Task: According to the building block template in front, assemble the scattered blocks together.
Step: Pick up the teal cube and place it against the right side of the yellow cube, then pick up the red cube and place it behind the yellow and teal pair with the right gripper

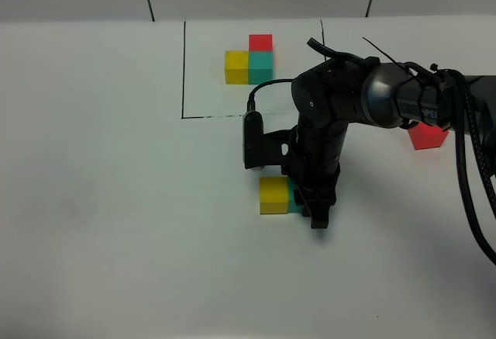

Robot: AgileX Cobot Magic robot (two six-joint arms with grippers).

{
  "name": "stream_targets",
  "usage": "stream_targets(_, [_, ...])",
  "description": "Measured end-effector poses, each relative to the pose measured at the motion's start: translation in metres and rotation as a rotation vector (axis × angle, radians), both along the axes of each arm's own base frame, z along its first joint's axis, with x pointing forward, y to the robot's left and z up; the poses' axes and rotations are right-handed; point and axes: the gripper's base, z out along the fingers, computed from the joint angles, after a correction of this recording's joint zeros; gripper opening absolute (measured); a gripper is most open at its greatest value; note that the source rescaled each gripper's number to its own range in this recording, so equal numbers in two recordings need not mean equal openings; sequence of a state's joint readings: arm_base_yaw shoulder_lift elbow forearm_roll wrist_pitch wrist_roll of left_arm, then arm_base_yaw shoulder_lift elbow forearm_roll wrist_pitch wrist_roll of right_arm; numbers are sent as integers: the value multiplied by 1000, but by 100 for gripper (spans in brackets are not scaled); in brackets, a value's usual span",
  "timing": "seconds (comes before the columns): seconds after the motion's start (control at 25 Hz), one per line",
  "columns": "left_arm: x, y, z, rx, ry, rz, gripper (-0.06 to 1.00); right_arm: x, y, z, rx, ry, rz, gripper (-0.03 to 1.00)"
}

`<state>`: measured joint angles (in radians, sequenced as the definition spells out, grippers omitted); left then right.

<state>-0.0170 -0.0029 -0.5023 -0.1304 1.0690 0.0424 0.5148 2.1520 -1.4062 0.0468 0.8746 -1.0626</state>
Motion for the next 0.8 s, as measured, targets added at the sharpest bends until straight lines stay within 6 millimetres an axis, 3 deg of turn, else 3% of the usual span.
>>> stream_targets(0.12, [0,0,0,0,0,0,74,0,0,0,1,0,0,5])
stream_targets(0.32, [0,0,0,0,0,0,74,-3,1,0,4,30,-11,39])
stream_targets(0.44, [0,0,0,0,0,0,74,-3,1,1,10,32,-25,53])
stream_targets(0.8, [0,0,0,0,0,0,74,1,-6,17,27,-20,-136,75])
